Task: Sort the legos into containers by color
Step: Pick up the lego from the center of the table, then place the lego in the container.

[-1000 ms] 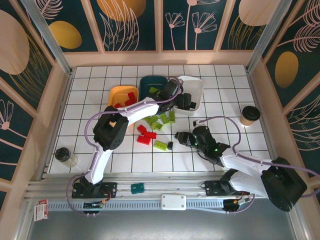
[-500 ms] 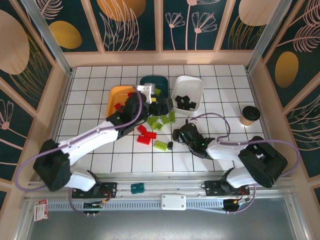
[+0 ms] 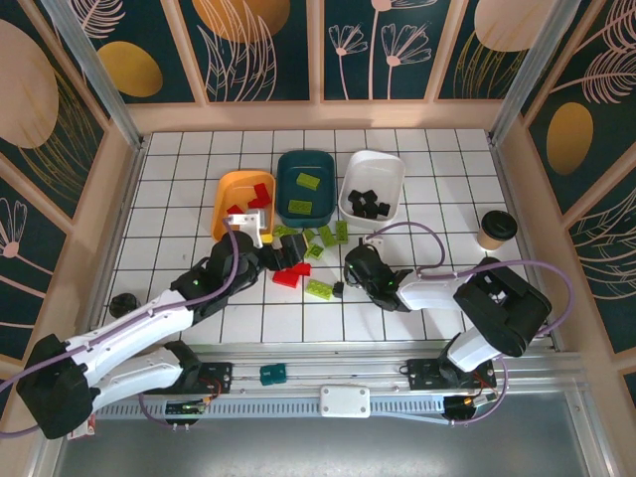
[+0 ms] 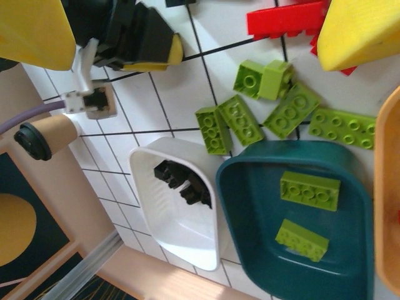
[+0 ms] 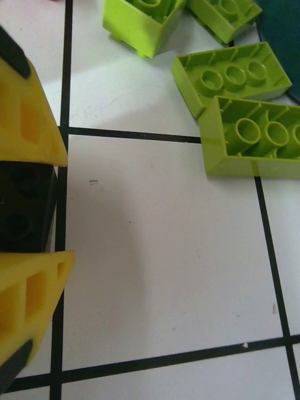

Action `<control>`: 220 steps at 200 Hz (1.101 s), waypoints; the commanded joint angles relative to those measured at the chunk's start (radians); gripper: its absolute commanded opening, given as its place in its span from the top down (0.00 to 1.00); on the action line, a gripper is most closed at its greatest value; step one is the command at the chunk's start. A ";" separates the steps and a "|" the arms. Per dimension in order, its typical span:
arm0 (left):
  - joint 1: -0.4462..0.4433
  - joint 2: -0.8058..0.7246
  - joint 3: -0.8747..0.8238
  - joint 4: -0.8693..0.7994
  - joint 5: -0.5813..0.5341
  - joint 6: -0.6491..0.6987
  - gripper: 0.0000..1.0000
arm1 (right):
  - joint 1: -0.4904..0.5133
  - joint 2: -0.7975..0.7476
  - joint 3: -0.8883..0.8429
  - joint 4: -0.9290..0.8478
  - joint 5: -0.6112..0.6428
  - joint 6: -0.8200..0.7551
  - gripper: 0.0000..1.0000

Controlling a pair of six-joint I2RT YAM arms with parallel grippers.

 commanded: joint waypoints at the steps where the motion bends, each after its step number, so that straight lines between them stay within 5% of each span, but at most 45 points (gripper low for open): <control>1: -0.003 -0.053 -0.038 -0.035 -0.024 -0.013 0.01 | -0.026 -0.049 -0.033 -0.061 0.020 -0.028 0.75; 72: -0.003 -0.084 -0.142 -0.030 -0.005 -0.044 0.01 | -0.191 -0.289 0.082 -0.113 -0.151 -0.234 0.80; 153: -0.004 -0.135 -0.217 -0.051 0.004 -0.116 0.01 | -0.378 0.224 0.565 -0.117 -0.233 -0.364 0.76; 195: -0.003 -0.147 -0.230 -0.082 0.002 -0.119 0.01 | -0.386 0.320 0.673 -0.137 -0.261 -0.374 0.44; 220: -0.004 -0.122 -0.217 -0.116 -0.017 -0.101 0.03 | -0.374 0.258 0.647 -0.134 -0.259 -0.377 0.38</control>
